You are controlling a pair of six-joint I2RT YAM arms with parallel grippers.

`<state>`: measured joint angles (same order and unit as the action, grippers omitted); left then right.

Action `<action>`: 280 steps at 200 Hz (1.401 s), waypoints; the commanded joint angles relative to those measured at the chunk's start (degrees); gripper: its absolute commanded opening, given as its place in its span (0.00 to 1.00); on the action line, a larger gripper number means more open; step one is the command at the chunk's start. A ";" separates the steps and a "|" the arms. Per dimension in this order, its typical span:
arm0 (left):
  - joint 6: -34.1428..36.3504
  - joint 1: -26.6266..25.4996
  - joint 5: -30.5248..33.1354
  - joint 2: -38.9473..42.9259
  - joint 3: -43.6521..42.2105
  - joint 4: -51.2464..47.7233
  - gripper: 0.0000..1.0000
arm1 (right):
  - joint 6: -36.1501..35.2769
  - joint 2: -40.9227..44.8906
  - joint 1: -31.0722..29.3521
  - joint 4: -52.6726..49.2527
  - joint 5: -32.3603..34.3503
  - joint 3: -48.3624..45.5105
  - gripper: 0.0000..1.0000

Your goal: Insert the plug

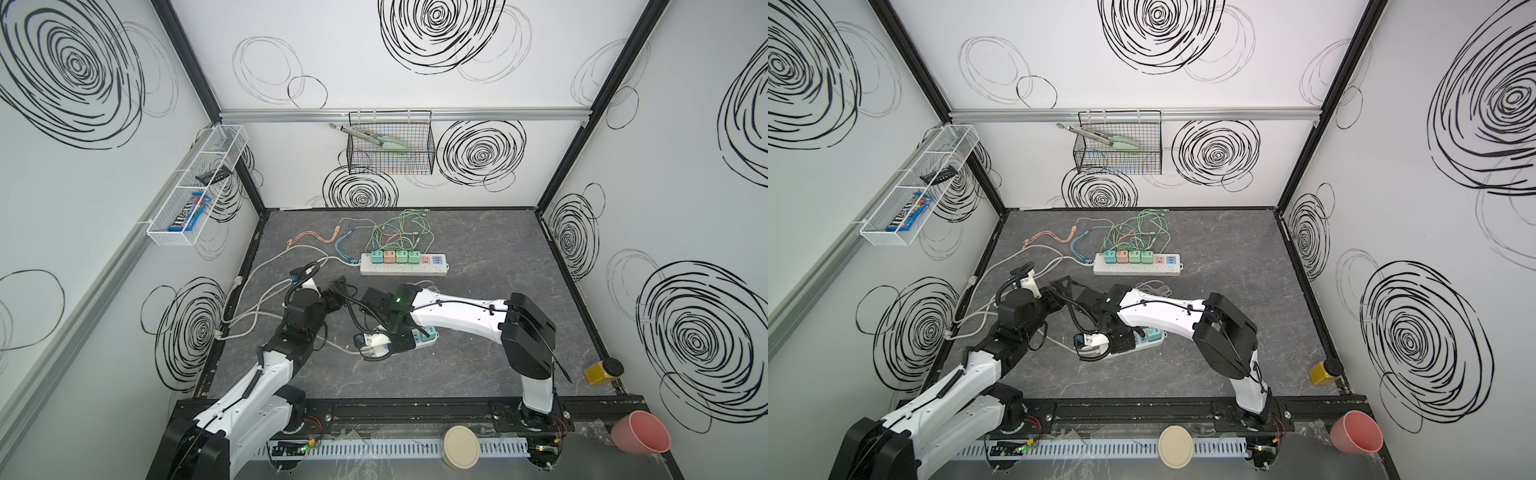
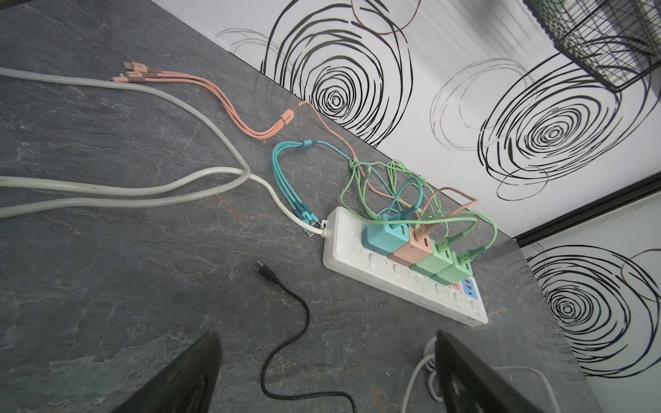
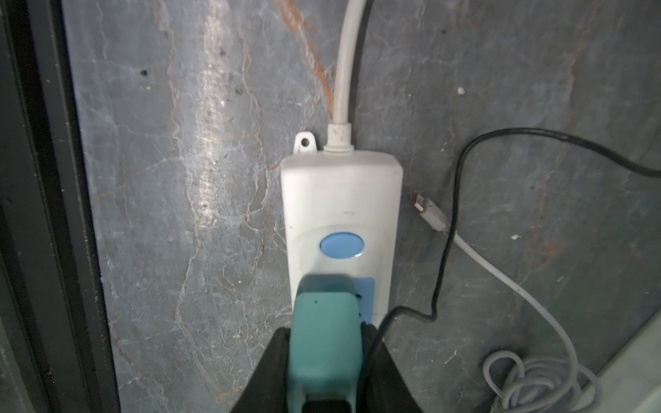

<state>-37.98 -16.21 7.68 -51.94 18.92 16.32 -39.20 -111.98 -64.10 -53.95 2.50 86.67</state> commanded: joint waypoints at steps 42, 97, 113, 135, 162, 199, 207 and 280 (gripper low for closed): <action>0.23 -0.31 4.27 -0.27 2.72 -1.51 0.96 | 1.55 -3.79 7.90 -0.24 10.54 -1.28 0.37; 0.18 -0.32 4.73 -0.70 3.05 -2.17 0.96 | 1.19 -3.05 9.16 -0.65 1.12 1.58 0.55; 0.18 -0.35 5.06 -0.96 3.30 -2.76 0.96 | 0.79 -0.74 9.10 -0.10 -1.44 2.22 0.61; 0.81 -0.68 5.39 -1.70 3.79 -3.38 0.96 | 0.53 3.72 9.08 0.88 -3.86 2.31 0.74; 2.20 -3.28 7.34 -3.44 4.97 -4.85 0.96 | 1.07 9.96 9.12 2.74 -3.50 1.74 0.97; 2.73 -7.72 9.69 -6.98 6.37 -5.84 0.96 | 2.93 22.88 10.53 12.79 -5.42 -3.66 0.97; 2.78 -8.39 9.81 -7.90 6.72 -5.94 0.96 | 4.31 26.51 11.53 17.76 -5.64 -6.03 0.97; 1.32 -9.65 5.11 -14.13 7.39 -4.78 0.96 | 51.90 50.76 39.04 62.22 -5.52 -36.25 0.97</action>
<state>-36.27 -25.78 14.55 -64.69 24.56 10.04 -9.26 -61.41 -33.08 -1.80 -0.14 54.52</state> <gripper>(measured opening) 0.962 0.975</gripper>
